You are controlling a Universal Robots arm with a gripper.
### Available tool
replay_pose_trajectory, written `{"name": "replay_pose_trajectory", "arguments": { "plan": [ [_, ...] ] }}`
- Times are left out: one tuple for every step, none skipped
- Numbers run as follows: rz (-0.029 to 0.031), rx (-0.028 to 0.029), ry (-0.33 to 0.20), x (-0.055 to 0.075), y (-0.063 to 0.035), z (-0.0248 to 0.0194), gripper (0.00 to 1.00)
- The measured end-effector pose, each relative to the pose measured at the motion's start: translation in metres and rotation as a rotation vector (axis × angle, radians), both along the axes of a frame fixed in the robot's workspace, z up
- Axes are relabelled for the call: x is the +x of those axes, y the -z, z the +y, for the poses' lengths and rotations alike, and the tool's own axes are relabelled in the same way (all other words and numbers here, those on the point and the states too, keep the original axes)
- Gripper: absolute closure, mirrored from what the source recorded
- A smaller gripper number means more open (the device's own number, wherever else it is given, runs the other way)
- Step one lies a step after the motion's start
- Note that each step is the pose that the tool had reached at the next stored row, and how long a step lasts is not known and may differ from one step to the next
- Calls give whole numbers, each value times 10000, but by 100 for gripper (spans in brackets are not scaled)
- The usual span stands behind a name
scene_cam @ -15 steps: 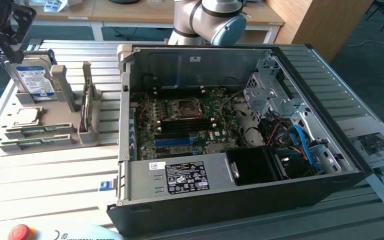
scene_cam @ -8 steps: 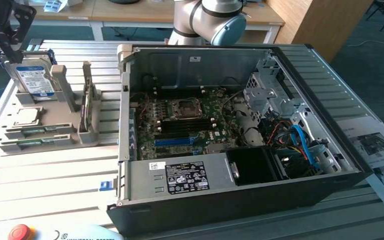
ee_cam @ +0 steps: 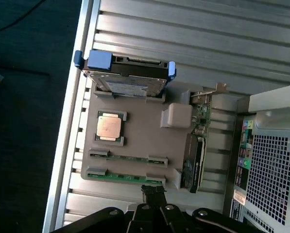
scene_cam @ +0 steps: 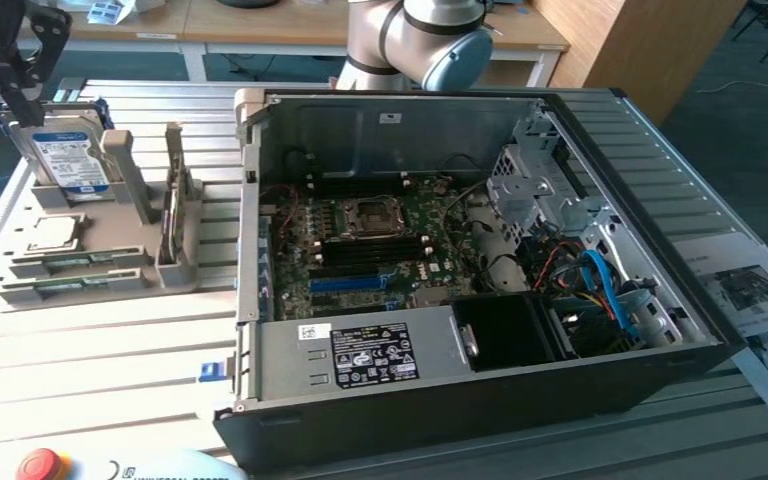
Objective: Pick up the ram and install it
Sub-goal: 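Pick up the ram and move it above insertion slot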
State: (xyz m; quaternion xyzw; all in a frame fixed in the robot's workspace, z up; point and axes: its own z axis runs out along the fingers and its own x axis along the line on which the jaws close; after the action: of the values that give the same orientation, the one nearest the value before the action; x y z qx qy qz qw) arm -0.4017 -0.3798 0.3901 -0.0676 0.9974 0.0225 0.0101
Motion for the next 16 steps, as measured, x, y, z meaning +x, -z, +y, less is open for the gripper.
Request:
{"name": "replay_pose_trajectory", "arguments": {
  "plan": [
    [0,0,-144,0,0,0,89],
    [0,0,-291,0,0,0,89],
    [-1,0,-442,0,0,0,89],
    [0,0,-603,0,0,0,89],
    [0,0,-755,0,0,0,89],
    [0,-1,-907,0,0,0,89],
    [-1,0,-1060,0,0,0,89],
    [0,0,-1215,0,0,0,89],
    [0,0,-1377,0,0,0,89],
    [0,-1,-1551,0,0,0,89],
    [-1,0,-1716,0,0,0,89],
    [0,-1,-1883,0,0,0,89],
    [-1,0,-2055,0,0,0,89],
    [-1,0,-2227,0,0,0,89],
    [0,-1,-2402,0,0,0,89],
    [-1,0,-2577,0,0,0,89]
  ]
}}
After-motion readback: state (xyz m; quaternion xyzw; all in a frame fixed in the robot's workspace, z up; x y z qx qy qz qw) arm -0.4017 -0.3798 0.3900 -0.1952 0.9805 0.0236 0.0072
